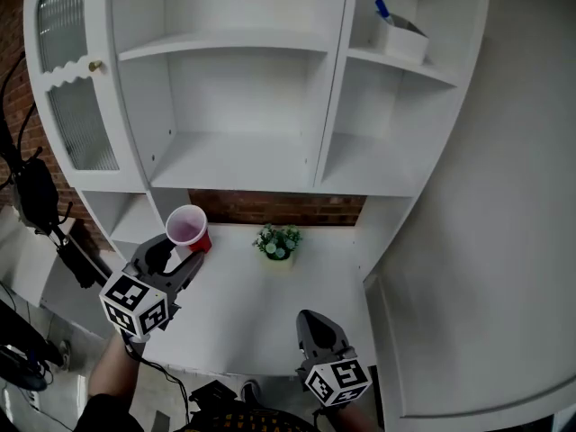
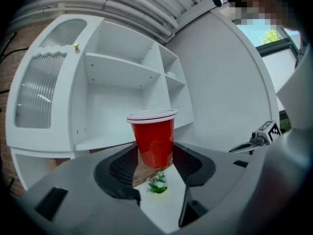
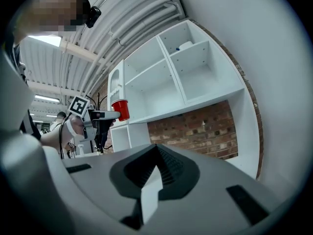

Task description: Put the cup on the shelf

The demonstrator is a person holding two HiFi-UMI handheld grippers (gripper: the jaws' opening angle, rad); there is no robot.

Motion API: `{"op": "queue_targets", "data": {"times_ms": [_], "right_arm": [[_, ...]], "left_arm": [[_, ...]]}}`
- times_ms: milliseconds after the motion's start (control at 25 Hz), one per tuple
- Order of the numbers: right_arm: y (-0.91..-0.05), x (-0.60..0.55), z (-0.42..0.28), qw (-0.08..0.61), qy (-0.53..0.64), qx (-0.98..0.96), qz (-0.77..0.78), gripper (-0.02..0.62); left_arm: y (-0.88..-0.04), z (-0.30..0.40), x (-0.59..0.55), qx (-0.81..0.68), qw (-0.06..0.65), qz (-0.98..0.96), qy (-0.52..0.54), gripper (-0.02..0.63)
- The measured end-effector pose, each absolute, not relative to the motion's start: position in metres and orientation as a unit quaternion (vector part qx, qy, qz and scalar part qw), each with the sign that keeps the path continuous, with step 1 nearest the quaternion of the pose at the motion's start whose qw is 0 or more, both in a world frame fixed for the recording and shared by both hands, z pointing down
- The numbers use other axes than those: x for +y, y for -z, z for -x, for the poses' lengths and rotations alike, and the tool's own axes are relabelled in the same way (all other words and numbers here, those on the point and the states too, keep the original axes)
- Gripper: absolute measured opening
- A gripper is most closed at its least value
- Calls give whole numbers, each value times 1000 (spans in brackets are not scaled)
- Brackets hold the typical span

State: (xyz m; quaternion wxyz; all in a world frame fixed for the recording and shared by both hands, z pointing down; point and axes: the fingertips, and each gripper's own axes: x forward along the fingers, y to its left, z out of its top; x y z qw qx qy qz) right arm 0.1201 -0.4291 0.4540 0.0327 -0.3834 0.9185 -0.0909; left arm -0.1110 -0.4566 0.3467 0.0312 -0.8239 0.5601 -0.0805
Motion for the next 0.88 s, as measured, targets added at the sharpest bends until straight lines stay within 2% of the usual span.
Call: {"op": "queue_targets", "data": {"times_ms": [200,560,880], "right_arm": [[-437,-461,-103,39,79,921,380,-6],[-405,-489,-72,58,68,928,362,-6],[-380,-495,-44,58,38,938,340,-7]], "left_arm": [[-315,128,-505,570,61,815,84,224],[-286,148,-579,579,46,811,75,224],[-273,178,-636,607,38,786,110,225]]}}
